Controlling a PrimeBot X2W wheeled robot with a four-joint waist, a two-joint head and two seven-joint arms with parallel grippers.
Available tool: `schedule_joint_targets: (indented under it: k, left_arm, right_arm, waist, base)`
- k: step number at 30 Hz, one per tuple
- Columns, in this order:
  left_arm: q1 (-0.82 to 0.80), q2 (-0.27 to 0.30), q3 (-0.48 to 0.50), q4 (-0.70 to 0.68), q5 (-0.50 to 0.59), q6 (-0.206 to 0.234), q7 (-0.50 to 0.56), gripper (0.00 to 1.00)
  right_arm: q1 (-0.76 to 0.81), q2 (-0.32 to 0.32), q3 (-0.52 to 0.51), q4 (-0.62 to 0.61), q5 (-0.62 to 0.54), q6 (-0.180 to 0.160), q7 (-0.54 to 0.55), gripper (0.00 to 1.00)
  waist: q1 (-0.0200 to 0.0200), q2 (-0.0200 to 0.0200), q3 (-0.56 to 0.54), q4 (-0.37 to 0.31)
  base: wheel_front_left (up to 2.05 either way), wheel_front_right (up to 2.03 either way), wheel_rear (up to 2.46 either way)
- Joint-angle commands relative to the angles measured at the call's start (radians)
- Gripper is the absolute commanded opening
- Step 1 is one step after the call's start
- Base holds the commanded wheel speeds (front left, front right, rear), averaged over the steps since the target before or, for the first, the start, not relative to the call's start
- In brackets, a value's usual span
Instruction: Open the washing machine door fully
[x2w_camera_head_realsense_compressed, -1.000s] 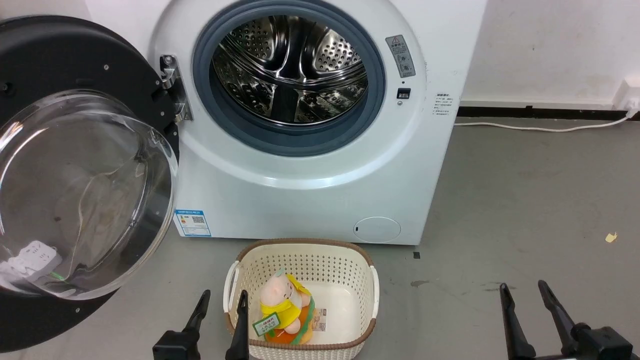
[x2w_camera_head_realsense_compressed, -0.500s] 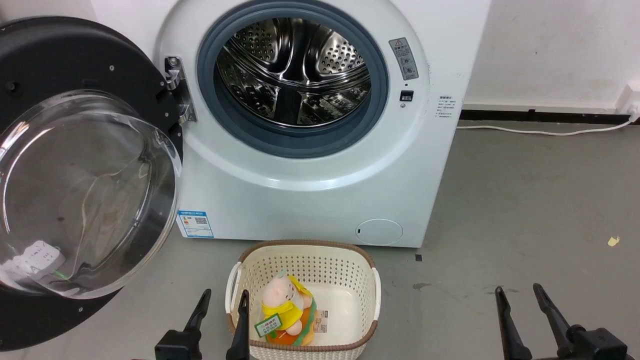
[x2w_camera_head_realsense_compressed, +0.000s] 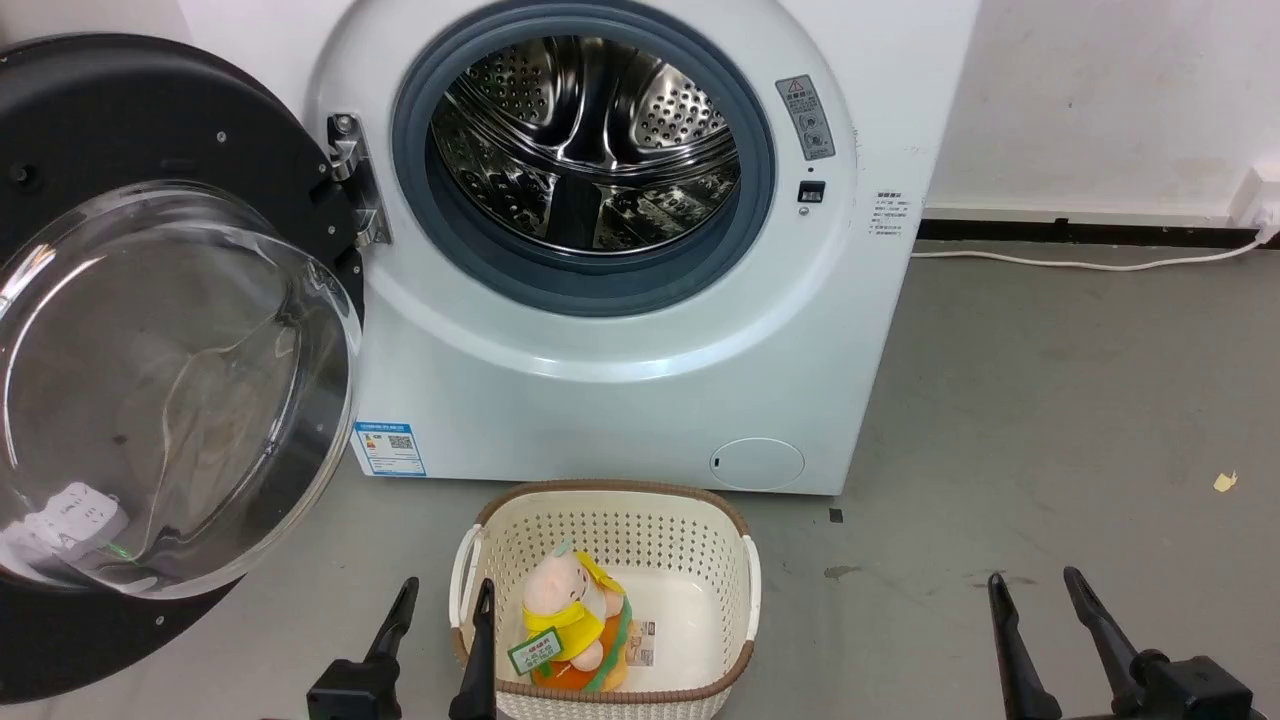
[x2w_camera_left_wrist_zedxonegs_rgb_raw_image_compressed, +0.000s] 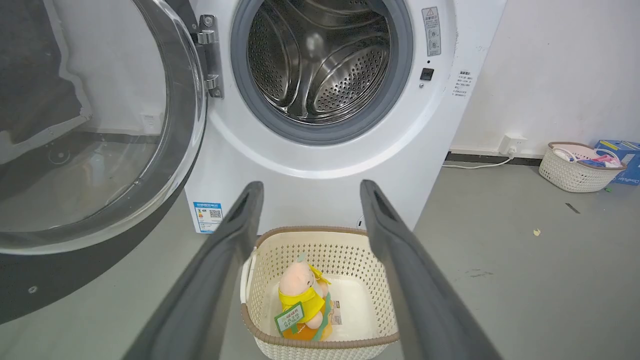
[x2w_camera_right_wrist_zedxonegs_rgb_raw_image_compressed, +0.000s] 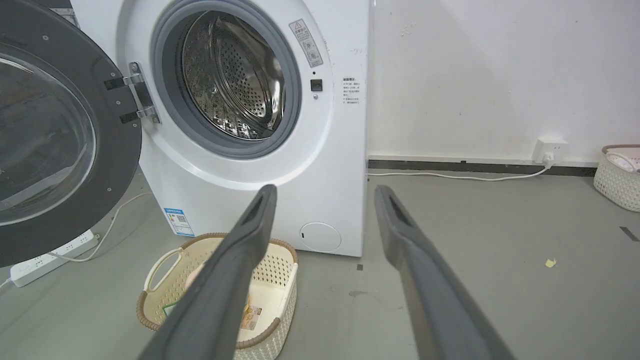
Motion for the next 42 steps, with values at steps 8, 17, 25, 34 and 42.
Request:
schedule_joint_targets:
  k: [8, 17, 25, 34, 42]
  left_arm:
    - [0.000, 0.000, -0.001, 0.000, 0.000, -0.016, 0.002, 0.00]
    - [-0.005, -0.002, 0.010, -0.013, 0.012, -0.017, 0.020, 0.00]
    - [-0.009, -0.003, 0.019, -0.025, 0.023, -0.018, 0.037, 0.00]
    - [-0.013, -0.005, 0.030, -0.038, 0.035, -0.019, 0.055, 0.00]
    - [-0.017, -0.006, 0.038, -0.048, 0.044, -0.020, 0.069, 0.00]
  right_arm:
    - [-0.001, 0.000, 0.001, 0.000, 0.000, 0.000, 0.002, 0.00]
    - [-0.009, 0.000, 0.003, -0.009, -0.008, 0.000, 0.020, 0.00]
    - [-0.016, 0.001, 0.006, -0.016, -0.016, 0.000, 0.036, 0.00]
    - [-0.024, 0.001, 0.009, -0.025, -0.024, 0.000, 0.055, 0.00]
    - [-0.030, 0.001, 0.011, -0.031, -0.030, 0.000, 0.069, 0.00]
  waist:
    - [0.0000, 0.0000, 0.001, 0.001]
    - [0.0000, 0.0000, 0.006, -0.001]
    - [0.0000, 0.0000, 0.010, -0.004]
    - [0.0000, 0.0000, 0.015, -0.007]
    - [0.0000, 0.0000, 0.018, -0.009]
  base:
    - [0.00, 0.00, 0.00]
    - [0.00, 0.00, 0.00]
    - [0.00, 0.00, 0.00]
    - [0.00, 0.00, 0.00]
    - [0.00, 0.00, 0.00]
